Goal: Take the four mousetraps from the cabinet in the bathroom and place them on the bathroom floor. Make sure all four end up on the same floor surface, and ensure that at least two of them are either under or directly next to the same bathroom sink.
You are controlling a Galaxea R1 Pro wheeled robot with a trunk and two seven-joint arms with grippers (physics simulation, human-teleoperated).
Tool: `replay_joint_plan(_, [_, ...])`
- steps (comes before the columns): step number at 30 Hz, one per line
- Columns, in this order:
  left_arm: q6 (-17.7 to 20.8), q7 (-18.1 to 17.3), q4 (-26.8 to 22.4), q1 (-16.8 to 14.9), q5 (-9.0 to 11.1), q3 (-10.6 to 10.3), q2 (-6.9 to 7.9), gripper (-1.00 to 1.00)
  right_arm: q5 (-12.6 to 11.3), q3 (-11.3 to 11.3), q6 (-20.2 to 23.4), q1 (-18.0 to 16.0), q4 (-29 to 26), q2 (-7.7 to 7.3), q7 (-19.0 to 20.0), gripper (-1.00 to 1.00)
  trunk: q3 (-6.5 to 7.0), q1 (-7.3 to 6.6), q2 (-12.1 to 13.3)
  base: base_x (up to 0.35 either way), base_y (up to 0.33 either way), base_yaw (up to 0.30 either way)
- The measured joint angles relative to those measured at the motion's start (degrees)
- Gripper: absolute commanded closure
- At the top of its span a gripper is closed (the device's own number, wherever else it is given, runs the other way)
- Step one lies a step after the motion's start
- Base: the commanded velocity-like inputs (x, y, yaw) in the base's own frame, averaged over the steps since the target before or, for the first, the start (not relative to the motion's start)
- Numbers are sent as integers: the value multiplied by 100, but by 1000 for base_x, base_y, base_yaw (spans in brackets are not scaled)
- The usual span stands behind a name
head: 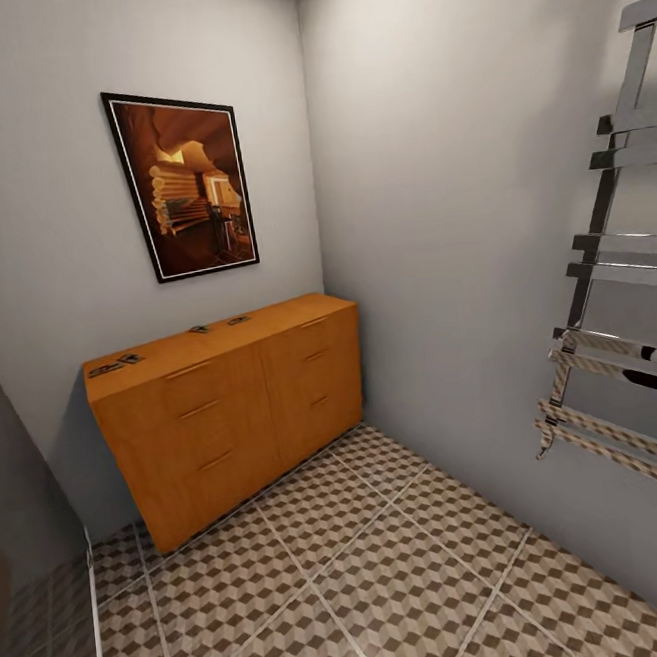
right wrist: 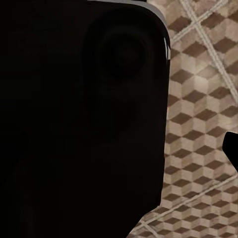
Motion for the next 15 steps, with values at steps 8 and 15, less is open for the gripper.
replay_joint_plan(8, [7,5,0,0,6,5,0,-100,0,1,-12,0,0,3,-15,-100,0,0,0,0,0,0])
replay_joint_plan(15, [9,0,0,-1,29,8,7,-100,0,1,-17,0,0,4,-19,-100,0,-3,0,201,0,0])
